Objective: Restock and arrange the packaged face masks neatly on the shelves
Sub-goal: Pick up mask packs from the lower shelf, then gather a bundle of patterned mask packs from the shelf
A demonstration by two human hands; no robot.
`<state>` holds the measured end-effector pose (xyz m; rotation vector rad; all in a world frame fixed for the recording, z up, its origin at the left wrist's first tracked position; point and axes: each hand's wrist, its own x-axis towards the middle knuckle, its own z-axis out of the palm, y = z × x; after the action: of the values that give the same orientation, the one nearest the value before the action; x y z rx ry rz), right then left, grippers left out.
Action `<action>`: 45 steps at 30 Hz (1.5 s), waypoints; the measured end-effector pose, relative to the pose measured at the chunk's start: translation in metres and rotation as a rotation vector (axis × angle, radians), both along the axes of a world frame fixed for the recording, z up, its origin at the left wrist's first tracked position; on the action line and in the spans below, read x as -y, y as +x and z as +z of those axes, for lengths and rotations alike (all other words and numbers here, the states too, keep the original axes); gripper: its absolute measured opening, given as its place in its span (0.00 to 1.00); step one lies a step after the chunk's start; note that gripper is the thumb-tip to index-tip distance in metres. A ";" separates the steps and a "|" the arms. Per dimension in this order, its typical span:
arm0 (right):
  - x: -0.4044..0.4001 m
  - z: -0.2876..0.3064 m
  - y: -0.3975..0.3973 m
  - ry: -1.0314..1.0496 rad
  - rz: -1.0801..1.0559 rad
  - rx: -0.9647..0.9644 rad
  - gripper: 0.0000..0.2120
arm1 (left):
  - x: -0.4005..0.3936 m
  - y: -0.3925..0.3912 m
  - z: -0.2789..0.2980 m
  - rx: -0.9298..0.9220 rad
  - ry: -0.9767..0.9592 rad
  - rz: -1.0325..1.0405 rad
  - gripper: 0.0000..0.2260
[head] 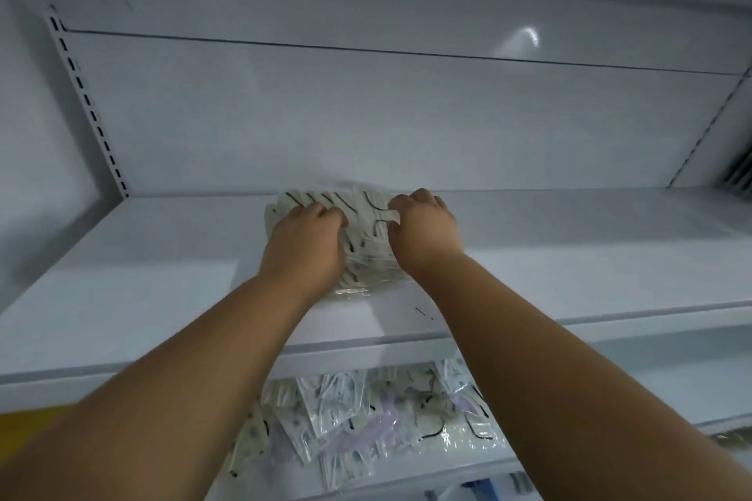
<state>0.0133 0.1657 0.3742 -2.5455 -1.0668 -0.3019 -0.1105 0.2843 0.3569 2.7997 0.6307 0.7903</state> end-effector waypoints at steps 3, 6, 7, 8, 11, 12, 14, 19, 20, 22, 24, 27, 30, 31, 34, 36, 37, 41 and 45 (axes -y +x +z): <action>0.031 0.006 -0.011 0.091 0.043 -0.006 0.15 | 0.043 -0.014 0.003 0.106 -0.030 -0.016 0.11; 0.074 0.006 -0.019 0.156 0.093 0.003 0.17 | 0.097 -0.025 -0.002 0.165 -0.070 -0.023 0.11; 0.092 0.006 -0.021 0.175 0.109 0.006 0.17 | 0.116 -0.026 -0.005 0.179 -0.074 -0.018 0.11; 0.110 0.005 -0.022 0.194 0.122 0.005 0.17 | 0.135 -0.027 -0.009 0.187 -0.079 -0.010 0.12; 0.175 -0.003 -0.026 0.256 0.165 -0.003 0.16 | 0.201 -0.028 -0.022 0.223 -0.114 0.008 0.11; 0.197 -0.006 -0.027 0.274 0.179 -0.019 0.16 | 0.224 -0.027 -0.028 0.231 -0.126 0.010 0.11; 0.243 -0.016 -0.028 0.293 0.196 -0.066 0.14 | 0.271 -0.028 -0.043 0.229 -0.156 -0.004 0.11; 0.318 -0.048 -0.031 0.322 0.189 -0.157 0.12 | 0.344 -0.030 -0.076 0.112 -0.217 -0.035 0.12; 0.325 -0.054 -0.031 0.321 0.189 -0.179 0.12 | 0.350 -0.030 -0.081 0.095 -0.225 -0.036 0.12; 0.335 -0.065 -0.030 0.329 0.183 -0.206 0.11 | 0.355 -0.030 -0.092 0.066 -0.235 -0.038 0.11; 0.342 -0.081 -0.026 0.345 0.166 -0.246 0.09 | 0.354 -0.027 -0.107 0.031 -0.264 -0.025 0.11; 0.346 -0.116 -0.015 0.303 0.095 -0.348 0.08 | 0.346 -0.017 -0.138 -0.023 -0.364 0.005 0.12; 0.343 -0.159 0.001 0.219 0.030 -0.417 0.09 | 0.332 0.003 -0.173 -0.090 -0.426 -0.012 0.11; 0.341 -0.175 0.006 0.202 0.020 -0.439 0.09 | 0.328 0.011 -0.187 -0.111 -0.439 -0.018 0.11; 0.330 -0.221 0.024 0.183 0.011 -0.494 0.10 | 0.320 0.036 -0.226 -0.169 -0.473 -0.031 0.12; 0.323 -0.252 0.038 0.181 0.015 -0.535 0.11 | 0.319 0.051 -0.252 -0.171 -0.500 -0.027 0.12; 0.320 -0.266 0.045 0.182 0.016 -0.552 0.11 | 0.318 0.058 -0.265 -0.164 -0.511 -0.025 0.12; 0.307 -0.322 0.086 0.174 -0.012 -0.567 0.11 | 0.314 0.091 -0.311 -0.171 -0.560 0.019 0.12; 0.296 -0.375 0.140 0.115 -0.055 -0.563 0.13 | 0.313 0.131 -0.344 -0.200 -0.638 0.124 0.12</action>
<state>0.1529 -0.1308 -0.0004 -2.3407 -0.7370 0.3181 0.0204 -0.0287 0.0133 2.2736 0.9055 0.2517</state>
